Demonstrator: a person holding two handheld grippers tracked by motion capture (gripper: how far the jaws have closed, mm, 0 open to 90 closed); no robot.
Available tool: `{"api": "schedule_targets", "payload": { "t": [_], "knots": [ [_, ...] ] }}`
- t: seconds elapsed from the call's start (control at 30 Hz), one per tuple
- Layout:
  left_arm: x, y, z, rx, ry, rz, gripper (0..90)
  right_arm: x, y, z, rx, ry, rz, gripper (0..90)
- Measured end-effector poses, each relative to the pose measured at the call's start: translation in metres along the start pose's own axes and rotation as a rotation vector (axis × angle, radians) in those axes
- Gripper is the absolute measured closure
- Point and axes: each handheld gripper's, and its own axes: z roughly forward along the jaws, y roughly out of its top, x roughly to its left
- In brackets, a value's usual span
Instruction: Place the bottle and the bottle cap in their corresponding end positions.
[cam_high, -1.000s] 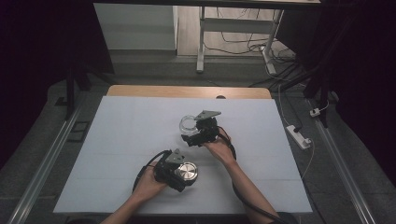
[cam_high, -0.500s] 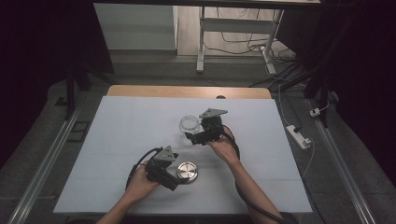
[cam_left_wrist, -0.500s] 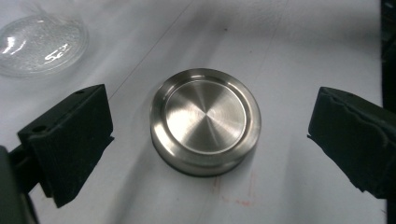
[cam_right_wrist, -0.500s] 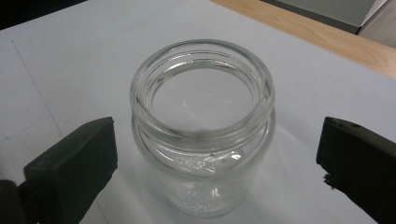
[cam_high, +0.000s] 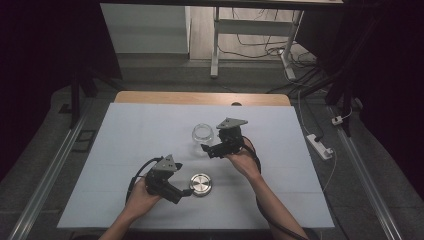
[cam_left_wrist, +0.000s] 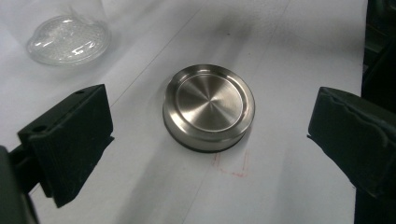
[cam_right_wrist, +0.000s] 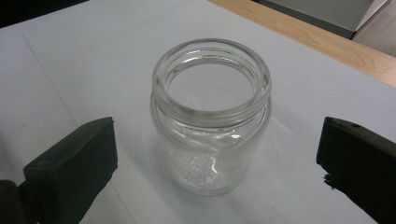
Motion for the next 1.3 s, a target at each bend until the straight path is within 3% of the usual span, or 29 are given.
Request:
{"api": "schedule_targets", "payload": {
  "t": [0.8,1.3],
  "knots": [
    [0.004,-0.024,-0.033,-0.015,0.039,-0.059,0.7,0.019,-0.014,-0.016,0.029,0.044,-0.011,0.0],
    [0.004,-0.043,-0.053,-0.03,0.058,-0.107,0.0,0.031,-0.021,-0.032,0.019,0.065,-0.02,0.0]
  ]
}}
